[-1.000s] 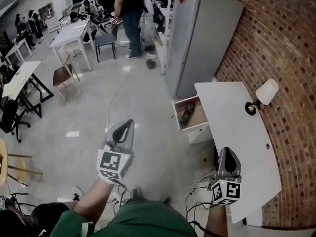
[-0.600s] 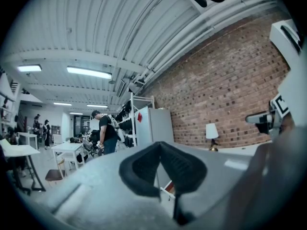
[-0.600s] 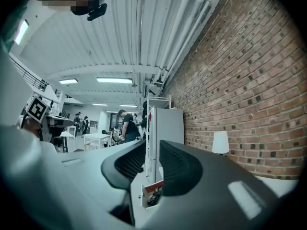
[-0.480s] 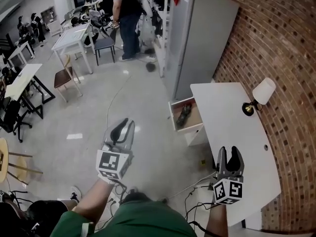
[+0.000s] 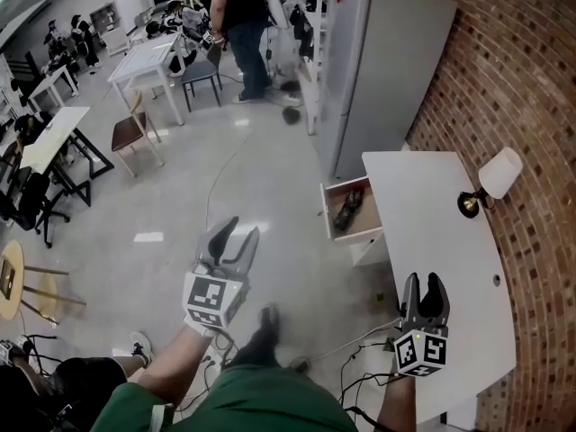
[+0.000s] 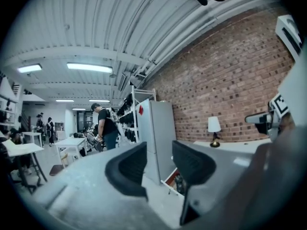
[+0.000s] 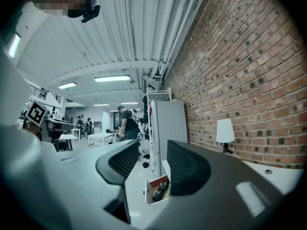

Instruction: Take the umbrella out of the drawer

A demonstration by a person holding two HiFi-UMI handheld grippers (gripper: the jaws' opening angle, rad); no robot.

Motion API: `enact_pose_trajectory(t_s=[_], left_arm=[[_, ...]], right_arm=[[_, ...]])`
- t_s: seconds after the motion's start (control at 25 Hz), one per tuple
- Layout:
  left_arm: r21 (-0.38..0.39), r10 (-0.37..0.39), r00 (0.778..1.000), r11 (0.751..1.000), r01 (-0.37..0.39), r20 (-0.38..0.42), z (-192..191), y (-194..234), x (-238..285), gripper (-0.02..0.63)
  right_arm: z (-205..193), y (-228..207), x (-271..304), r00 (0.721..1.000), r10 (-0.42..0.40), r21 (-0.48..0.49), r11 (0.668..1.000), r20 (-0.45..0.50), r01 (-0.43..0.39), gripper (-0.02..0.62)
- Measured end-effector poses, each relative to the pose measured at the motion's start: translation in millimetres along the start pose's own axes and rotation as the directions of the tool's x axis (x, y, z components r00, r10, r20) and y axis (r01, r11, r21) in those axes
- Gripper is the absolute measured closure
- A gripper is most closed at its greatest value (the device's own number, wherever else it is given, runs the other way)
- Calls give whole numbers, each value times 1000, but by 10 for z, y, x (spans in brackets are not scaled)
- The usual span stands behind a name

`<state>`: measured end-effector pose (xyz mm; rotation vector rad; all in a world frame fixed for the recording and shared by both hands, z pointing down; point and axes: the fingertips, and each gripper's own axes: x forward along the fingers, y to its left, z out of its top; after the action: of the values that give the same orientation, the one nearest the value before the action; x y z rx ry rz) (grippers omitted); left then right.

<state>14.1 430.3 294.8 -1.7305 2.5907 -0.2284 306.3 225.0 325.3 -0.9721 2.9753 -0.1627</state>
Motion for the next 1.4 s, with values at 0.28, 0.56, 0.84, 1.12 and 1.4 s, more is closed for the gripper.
enact_pose_trajectory(t_s=[0.28, 0.56, 0.84, 1.12, 1.4], left_arm=[[-58, -40, 999, 998, 40, -5, -154, 444, 734, 430], [-100, -74, 997, 992, 74, 5, -230, 1102, 1504, 430], [-124, -94, 996, 988, 93, -8, -405, 1695, 1979, 430], [-140, -128, 992, 982, 126, -8, -528, 2061, 2241, 430], [-158, -152, 988, 977, 147, -21, -666, 2103, 2610, 431]], right_arm=[[-2, 78, 710, 999, -22, -20, 1000, -32, 22, 423], [107, 289, 1564, 997, -63, -47, 997, -32, 61, 423], [42, 547, 2165, 993, -97, -66, 994, -64, 93, 423], [-35, 799, 2506, 989, -124, -78, 990, -77, 118, 423], [-75, 704, 2764, 983, -157, -99, 984, -95, 147, 423]])
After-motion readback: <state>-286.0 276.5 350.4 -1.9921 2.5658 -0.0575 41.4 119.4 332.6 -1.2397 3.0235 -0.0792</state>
